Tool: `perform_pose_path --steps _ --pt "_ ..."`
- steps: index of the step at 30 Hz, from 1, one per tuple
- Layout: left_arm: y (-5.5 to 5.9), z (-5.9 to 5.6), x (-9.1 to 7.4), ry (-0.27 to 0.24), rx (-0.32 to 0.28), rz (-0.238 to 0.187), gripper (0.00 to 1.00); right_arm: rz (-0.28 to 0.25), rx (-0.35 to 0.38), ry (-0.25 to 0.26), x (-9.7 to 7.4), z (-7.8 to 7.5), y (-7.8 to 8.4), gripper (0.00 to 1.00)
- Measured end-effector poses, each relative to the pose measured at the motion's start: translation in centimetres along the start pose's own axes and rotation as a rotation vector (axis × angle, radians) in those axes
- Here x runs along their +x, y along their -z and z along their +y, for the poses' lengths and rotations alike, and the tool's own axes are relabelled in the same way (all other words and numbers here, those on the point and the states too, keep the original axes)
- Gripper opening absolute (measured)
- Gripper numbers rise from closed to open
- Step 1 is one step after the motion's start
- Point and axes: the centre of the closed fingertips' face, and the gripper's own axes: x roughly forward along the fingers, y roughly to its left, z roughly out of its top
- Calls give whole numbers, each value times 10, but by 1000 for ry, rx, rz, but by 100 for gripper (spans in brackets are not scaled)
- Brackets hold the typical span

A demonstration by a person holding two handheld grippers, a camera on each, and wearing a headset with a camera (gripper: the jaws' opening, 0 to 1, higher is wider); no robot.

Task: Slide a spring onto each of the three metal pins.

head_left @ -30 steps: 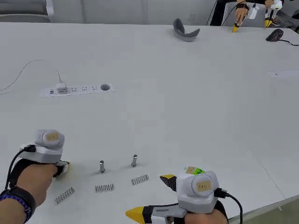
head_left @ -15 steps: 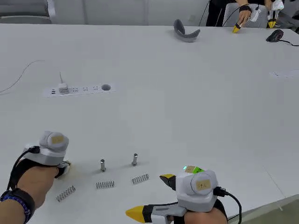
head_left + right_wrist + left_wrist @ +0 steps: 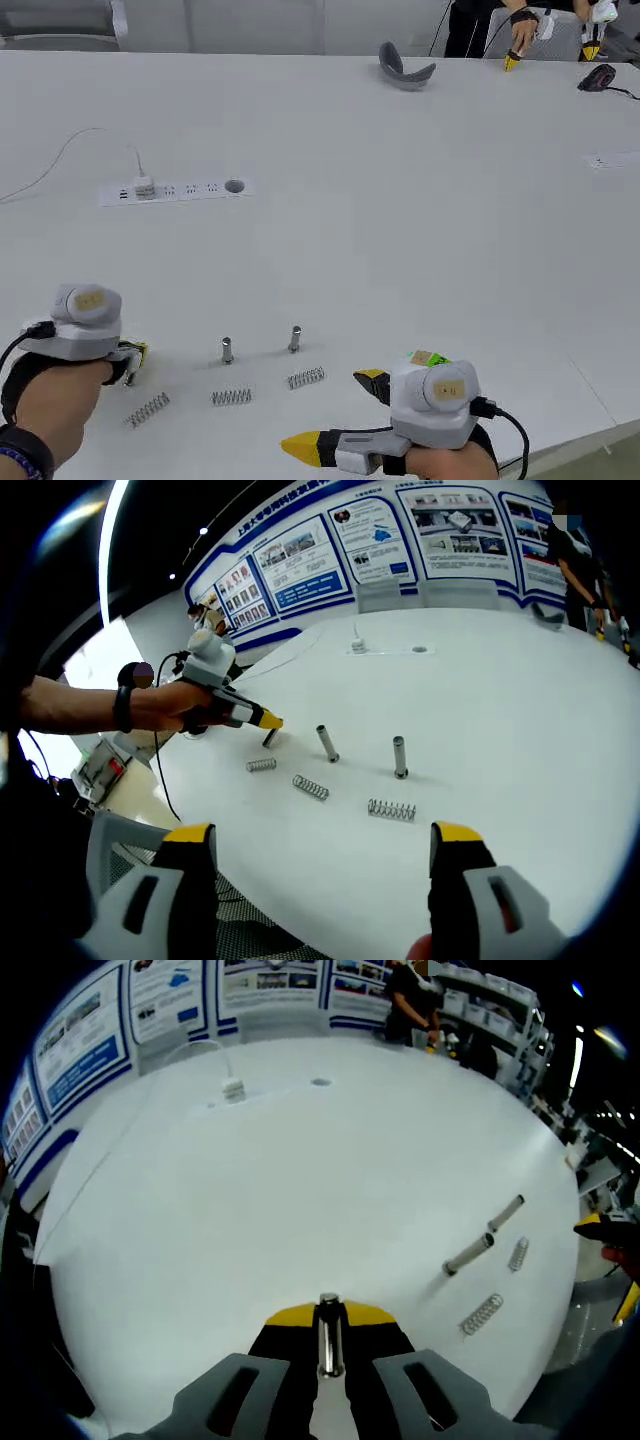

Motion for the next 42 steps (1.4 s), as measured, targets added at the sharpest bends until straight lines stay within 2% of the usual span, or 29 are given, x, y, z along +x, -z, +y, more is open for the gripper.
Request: perform_pose_path --steps 11,27,35,42 --pt "3 3 -16 1 -1 -18 8 2 -15 1 0 1 0 89" --pt "15 5 -35 1 17 -16 8 2 -26 -5 2 5 -2 89" --pt "19 6 -36 -4 37 -16 8 6 -27 -7 1 6 -1 89" --pt "16 2 -34 -4 50 -19 7 6 -28 -8 1 7 -1 89"
